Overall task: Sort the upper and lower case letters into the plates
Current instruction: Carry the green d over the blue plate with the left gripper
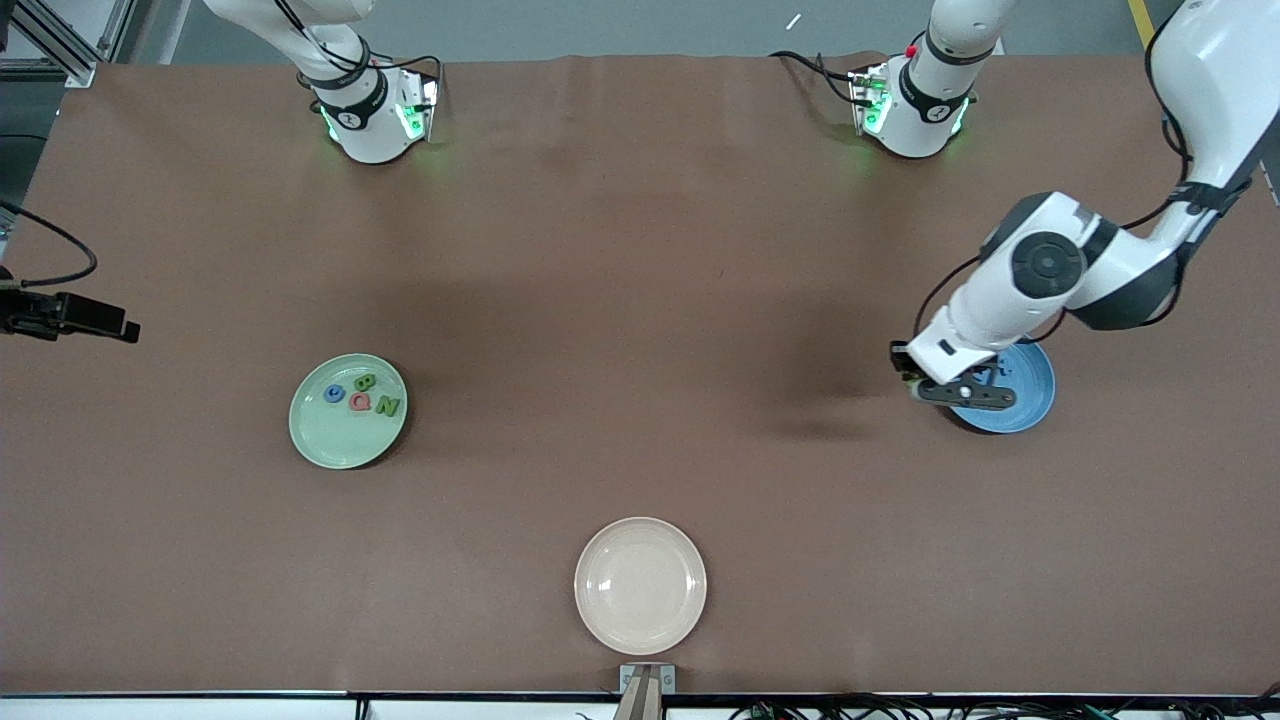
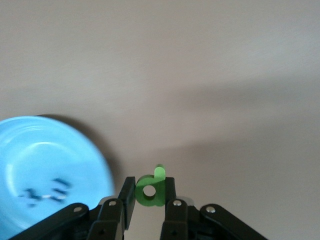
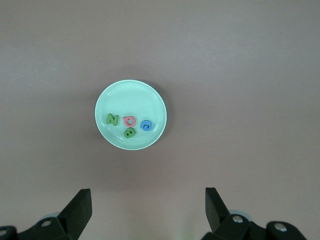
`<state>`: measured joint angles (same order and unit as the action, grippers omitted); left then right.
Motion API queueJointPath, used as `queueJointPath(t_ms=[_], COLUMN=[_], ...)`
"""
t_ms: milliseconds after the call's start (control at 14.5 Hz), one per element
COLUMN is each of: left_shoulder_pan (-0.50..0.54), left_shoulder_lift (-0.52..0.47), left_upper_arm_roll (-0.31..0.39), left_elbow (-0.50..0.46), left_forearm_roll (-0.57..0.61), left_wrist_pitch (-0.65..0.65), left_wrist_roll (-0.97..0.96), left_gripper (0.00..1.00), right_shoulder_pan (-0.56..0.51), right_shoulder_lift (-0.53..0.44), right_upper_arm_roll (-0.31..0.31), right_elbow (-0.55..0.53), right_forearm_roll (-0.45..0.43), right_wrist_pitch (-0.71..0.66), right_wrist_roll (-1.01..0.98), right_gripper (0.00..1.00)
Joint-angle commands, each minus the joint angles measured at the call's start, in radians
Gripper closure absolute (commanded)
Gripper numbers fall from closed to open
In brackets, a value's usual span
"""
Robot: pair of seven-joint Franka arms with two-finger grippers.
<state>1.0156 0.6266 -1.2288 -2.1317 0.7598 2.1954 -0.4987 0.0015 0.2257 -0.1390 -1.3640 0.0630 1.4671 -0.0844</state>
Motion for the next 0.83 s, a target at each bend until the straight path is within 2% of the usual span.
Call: queueJointPath(t_ms=[0,138,345,552,759], left_shoulder_pan=[0.137,0.152,0.147,0.130,0.060], left_shoulder_lift=[0.043,0.048,0.071,0.102,0.104], left_upper_arm_roll=[-0.018,0.023,0.066,0.106,0.184], left_elbow=[-0.025,-0.025,-0.017,0.002,0.036], left_forearm_roll=[0.015,0.038,0.186,0.208,0.213], left_wrist_pitch=[0.039,0.066,0.083,0.095,0.116], left_wrist_roll=[0.170,0.219,0.224,0.258,0.284], left_gripper=[0.88,0.88,0.88,0.89,0.89], right_shoulder_pan=[0.008,0.009,0.008,0.008,0.005], right_shoulder_lift=[-0.098,-0.115,-0.157,-0.187,-0.212], right_upper_arm_roll=[0.006,0.004,0.004,0.004,0.002], right_elbow=[-0.127,-0.127,-0.130,-0.132,-0.136], right_forearm_roll=[-0.025,-0.025,-0.025,-0.025,-0.025], right_wrist_pitch=[0.042,0.030,0.004,-0.014,-0.048], right_wrist_roll=[-0.008,-0.008,-0.011,-0.018,-0.018], right_gripper=[0.00,0.00,0.00,0.00,0.00])
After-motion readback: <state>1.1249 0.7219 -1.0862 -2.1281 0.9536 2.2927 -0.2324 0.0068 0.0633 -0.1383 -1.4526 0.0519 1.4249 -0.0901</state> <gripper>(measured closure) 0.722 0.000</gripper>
